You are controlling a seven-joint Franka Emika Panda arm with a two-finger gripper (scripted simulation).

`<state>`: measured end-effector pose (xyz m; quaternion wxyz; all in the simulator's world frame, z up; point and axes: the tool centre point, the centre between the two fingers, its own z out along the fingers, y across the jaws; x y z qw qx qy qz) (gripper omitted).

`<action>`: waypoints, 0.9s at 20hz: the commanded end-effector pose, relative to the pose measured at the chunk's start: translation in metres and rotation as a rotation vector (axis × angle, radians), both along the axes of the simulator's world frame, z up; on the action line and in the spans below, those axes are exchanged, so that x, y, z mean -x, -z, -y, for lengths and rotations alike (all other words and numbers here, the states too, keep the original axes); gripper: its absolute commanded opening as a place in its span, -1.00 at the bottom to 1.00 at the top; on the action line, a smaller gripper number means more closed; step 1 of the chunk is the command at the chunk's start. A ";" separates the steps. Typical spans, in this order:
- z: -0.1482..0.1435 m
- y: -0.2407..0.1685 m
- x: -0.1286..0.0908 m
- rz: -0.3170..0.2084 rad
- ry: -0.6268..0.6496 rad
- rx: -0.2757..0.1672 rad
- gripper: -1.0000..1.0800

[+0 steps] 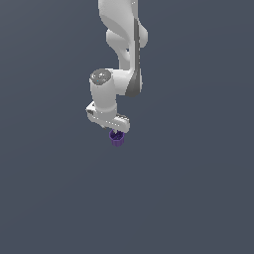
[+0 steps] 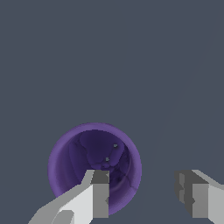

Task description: Pick up the object and move it to a goal position.

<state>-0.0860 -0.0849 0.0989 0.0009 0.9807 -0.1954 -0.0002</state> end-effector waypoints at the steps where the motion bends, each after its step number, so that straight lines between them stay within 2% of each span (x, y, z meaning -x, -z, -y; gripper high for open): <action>1: 0.000 0.003 0.000 0.000 0.000 0.000 0.23; 11: 0.001 0.030 0.002 0.000 0.005 0.000 0.23; 12: 0.001 0.030 0.002 0.000 0.005 0.000 -1.00; 18: 0.001 0.030 0.002 0.000 0.005 0.000 -1.00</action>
